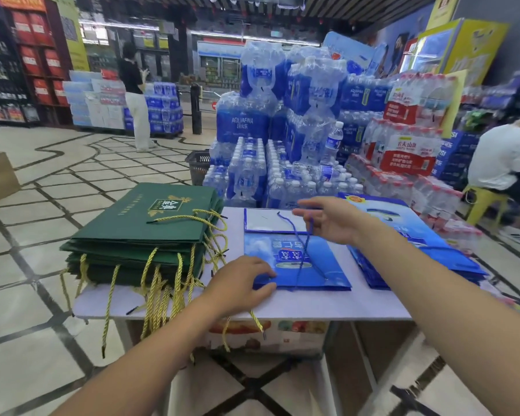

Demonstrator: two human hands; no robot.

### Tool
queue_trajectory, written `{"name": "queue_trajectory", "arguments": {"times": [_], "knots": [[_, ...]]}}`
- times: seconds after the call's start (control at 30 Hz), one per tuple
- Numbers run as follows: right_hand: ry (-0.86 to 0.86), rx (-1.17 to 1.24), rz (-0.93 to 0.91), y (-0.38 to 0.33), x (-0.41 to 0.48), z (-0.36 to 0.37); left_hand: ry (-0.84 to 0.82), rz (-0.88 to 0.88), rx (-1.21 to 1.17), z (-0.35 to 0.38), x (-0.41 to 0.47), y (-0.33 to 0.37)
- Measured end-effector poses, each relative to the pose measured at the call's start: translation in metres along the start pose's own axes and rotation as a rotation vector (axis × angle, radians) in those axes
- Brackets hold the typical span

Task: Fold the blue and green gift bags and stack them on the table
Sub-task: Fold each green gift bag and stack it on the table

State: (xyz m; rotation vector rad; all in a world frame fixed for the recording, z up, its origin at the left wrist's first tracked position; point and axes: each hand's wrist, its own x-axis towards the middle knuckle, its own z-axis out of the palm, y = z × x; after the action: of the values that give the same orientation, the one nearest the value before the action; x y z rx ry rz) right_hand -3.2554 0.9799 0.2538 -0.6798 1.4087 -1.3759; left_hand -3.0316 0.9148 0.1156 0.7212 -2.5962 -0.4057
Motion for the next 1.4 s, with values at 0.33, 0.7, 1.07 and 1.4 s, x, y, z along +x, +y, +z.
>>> {"name": "queue_trajectory", "arguments": {"times": [0.33, 0.7, 1.07, 1.4], "knots": [[-0.175, -0.5, -0.467, -0.038, -0.028, 0.024, -0.049, -0.07, -0.074, -0.005, -0.005, 0.004], [0.112, -1.516, -0.132, 0.049, 0.034, -0.013, -0.047, -0.168, -0.156, -0.004, -0.008, 0.005], [-0.12, -0.884, 0.055, 0.058, 0.028, -0.006, -0.062, -0.154, -0.118, -0.007, -0.006, 0.007], [-0.358, -0.334, -0.059, -0.018, -0.001, 0.047, -0.059, -0.142, -0.123, -0.009, -0.009, 0.012]]}}
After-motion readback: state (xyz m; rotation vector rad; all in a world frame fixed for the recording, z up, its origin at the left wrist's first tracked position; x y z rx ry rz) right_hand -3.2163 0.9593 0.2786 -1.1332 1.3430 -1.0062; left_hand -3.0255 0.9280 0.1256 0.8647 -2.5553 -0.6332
